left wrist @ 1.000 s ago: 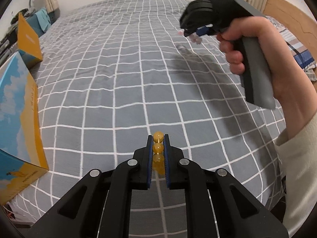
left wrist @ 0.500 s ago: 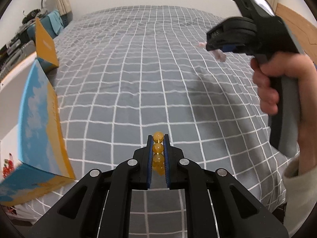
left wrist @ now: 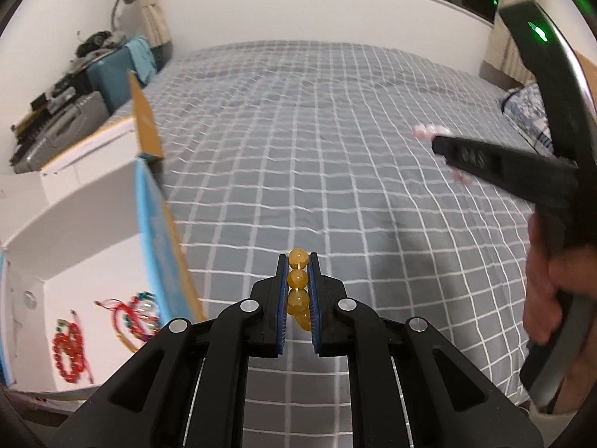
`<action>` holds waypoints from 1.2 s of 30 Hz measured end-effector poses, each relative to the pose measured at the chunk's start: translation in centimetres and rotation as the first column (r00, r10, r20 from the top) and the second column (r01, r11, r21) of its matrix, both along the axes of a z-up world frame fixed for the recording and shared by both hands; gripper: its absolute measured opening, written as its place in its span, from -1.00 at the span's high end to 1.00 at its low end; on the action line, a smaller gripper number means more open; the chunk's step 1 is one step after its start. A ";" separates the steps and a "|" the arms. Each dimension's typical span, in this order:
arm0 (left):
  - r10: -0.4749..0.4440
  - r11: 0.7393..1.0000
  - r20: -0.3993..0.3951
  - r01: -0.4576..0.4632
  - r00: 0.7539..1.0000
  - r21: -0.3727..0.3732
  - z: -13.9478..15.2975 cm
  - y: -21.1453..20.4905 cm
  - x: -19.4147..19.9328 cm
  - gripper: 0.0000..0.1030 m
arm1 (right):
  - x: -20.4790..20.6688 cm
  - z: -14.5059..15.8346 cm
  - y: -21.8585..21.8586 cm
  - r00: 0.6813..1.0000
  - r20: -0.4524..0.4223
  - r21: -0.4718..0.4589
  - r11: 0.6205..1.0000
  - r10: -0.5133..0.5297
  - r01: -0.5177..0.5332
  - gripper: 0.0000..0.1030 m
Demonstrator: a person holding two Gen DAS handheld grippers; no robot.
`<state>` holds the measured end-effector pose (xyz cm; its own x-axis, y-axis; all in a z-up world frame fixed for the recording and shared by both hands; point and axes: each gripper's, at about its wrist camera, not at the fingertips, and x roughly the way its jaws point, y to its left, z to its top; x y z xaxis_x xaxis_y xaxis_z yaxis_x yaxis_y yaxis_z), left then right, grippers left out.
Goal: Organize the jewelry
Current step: 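Lift and carry both held bracelets over the white box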
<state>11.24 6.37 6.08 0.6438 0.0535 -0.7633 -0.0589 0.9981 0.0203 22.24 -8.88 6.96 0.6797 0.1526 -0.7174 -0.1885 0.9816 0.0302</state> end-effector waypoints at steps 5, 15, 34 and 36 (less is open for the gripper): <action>0.045 0.999 0.028 -0.045 0.999 -0.001 1.8 3.0 -1.0 0.82 | -2.7 2.1 3.2 0.997 0.047 -0.007 0.999 0.053 -0.053 0.64; 0.146 0.989 0.063 -0.146 0.987 -0.006 4.1 9.8 -3.8 0.82 | -7.0 4.1 11.4 0.980 0.092 -0.008 0.985 0.174 -0.174 0.64; 0.380 0.925 0.002 -0.380 0.925 0.012 3.0 25.7 -8.9 0.82 | -12.7 1.0 27.7 0.911 0.024 -0.013 0.911 0.411 -0.411 0.64; 0.392 0.920 -0.022 -0.393 0.919 0.000 2.3 27.0 -8.9 0.82 | -12.8 0.2 29.1 0.906 0.003 -0.021 0.905 0.424 -0.424 0.64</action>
<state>2.34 33.33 8.40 0.5557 0.2953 -0.7772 -0.4455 0.8950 0.0215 9.41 20.18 7.20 0.5591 0.4138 -0.7184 -0.5871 0.8094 0.0093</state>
